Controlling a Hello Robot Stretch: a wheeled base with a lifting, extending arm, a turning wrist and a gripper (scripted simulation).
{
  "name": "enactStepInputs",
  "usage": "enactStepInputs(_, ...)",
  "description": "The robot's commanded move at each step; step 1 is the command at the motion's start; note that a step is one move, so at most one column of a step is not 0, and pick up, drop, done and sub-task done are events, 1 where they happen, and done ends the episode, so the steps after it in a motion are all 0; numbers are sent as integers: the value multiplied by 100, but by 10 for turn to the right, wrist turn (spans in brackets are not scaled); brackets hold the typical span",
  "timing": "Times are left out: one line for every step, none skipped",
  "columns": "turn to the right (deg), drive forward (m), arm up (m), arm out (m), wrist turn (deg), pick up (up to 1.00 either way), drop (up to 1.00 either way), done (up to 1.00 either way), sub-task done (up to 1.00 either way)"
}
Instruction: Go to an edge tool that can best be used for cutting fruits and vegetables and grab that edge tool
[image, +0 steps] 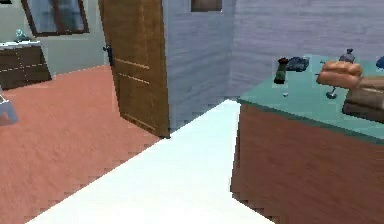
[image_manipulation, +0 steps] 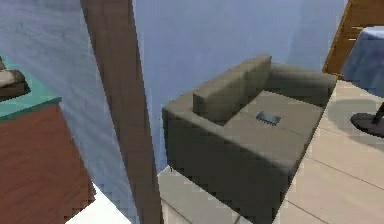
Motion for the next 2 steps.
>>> enactStepInputs(0,40,0,0,0,0,0,0,0)
enactStepInputs(-240,0,0,0,0,0,0,0,0)
